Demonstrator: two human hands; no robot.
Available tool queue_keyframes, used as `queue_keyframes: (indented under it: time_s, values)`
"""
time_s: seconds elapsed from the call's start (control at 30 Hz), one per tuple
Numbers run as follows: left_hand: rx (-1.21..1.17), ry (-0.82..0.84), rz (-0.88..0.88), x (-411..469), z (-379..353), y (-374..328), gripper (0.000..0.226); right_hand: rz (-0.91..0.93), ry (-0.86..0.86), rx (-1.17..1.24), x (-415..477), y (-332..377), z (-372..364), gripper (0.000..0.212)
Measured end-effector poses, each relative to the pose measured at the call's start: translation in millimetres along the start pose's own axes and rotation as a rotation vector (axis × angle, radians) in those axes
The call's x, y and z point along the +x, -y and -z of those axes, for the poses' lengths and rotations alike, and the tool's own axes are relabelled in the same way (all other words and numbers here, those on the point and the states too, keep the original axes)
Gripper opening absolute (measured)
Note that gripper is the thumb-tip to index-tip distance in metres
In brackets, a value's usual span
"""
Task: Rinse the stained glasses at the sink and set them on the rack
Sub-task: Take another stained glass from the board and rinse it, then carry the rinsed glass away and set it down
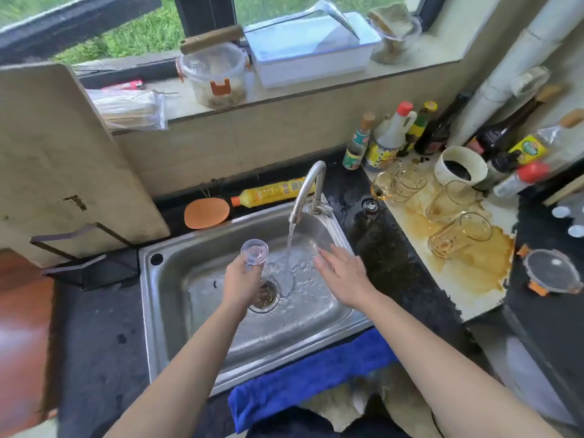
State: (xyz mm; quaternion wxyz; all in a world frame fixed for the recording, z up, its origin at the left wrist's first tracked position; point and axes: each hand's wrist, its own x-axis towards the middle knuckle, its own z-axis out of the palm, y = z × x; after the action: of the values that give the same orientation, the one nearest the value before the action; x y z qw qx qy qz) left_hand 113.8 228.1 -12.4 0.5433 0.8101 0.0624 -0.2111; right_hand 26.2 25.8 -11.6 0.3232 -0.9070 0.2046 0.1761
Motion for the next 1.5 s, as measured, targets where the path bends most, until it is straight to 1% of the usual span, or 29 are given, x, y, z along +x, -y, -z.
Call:
queue_keyframes:
  time_s: [0.1, 0.2, 0.23, 0.3, 0.4, 0.5, 0.6, 0.63, 0.67, 0.73, 0.77, 0.83, 0.93, 1.03, 1.23, 1.33, 1.4, 1.5]
  values:
    - [-0.024, 0.039, 0.009, -11.0, 0.0, -1.7, 0.009, -0.005, -0.017, 0.001, -24.0, -7.0, -3.7, 0.062]
    - [-0.032, 0.092, -0.04, -28.8, -6.6, -16.6, 0.006, -0.003, -0.019, 0.087, -49.9, -11.3, 13.8, 0.076]
    - [-0.032, 0.114, -0.062, -36.9, -12.1, -22.7, 0.006, -0.005, -0.037, 0.097, -60.3, -14.5, 21.0, 0.076]
    - [-0.038, 0.145, -0.102, -56.6, -27.3, -37.8, 0.006, -0.001, -0.105, 0.087, -83.7, -25.0, 34.7, 0.069]
    - [-0.014, 0.21, -0.185, -98.4, -65.7, -59.0, 0.01, -0.022, -0.236, -0.019, -133.2, -60.9, 51.3, 0.061]
    - [0.032, 0.31, -0.308, -153.1, -125.9, -77.8, 0.015, -0.087, -0.359, -0.085, -203.0, -119.4, 66.5, 0.063]
    - [0.088, 0.414, -0.42, -219.3, -205.2, -91.1, 0.01, -0.176, -0.488, -0.052, -291.3, -194.5, 80.9, 0.087]
    - [0.097, 0.464, -0.438, -246.3, -232.8, -95.1, 0.011, -0.217, -0.53, -0.041, -323.1, -222.5, 84.1, 0.09]
    - [0.1, 0.518, -0.45, -275.0, -261.0, -98.2, 0.018, -0.264, -0.573, -0.032, -355.9, -250.4, 86.7, 0.09]
    - [0.108, 0.637, -0.459, -330.5, -316.2, -101.4, 0.031, -0.375, -0.654, -0.012, -419.7, -303.1, 91.0, 0.074]
    - [0.119, 0.7, -0.474, -358.9, -342.9, -102.6, 0.028, -0.434, -0.684, 0.006, -451.2, -327.1, 91.0, 0.064]
    - [0.142, 0.81, -0.505, -413.8, -391.4, -101.6, 0.009, -0.545, -0.741, 0.059, -511.5, -369.9, 86.3, 0.057]
    - [0.187, 0.963, -0.527, -490.2, -452.7, -97.9, 0.009, -0.707, -0.83, 0.131, -588.2, -419.8, 70.2, 0.057]
    - [0.259, 1.115, -0.525, -553.9, -506.5, -89.1, 0.019, -0.836, -0.893, 0.202, -644.6, -461.0, 50.9, 0.057]
    - [0.347, 1.351, -0.541, -662.7, -606.6, -64.5, 0.013, -1.028, -0.997, 0.36, -730.3, -526.2, 23.3, 0.06]
    - [0.334, 1.461, -0.57, -720.6, -659.4, -63.4, 0.013, -1.103, -1.038, 0.388, -772.8, -563.3, 30.6, 0.063]
    - [0.325, 1.523, -0.601, -761.7, -698.5, -70.3, 0.019, -1.163, -1.057, 0.371, -806.4, -590.9, 46.8, 0.064]
    - [0.292, 1.63, -0.701, -827.1, -749.5, -92.4, 0.022, -1.244, -1.105, 0.311, -860.0, -628.6, 83.9, 0.065]
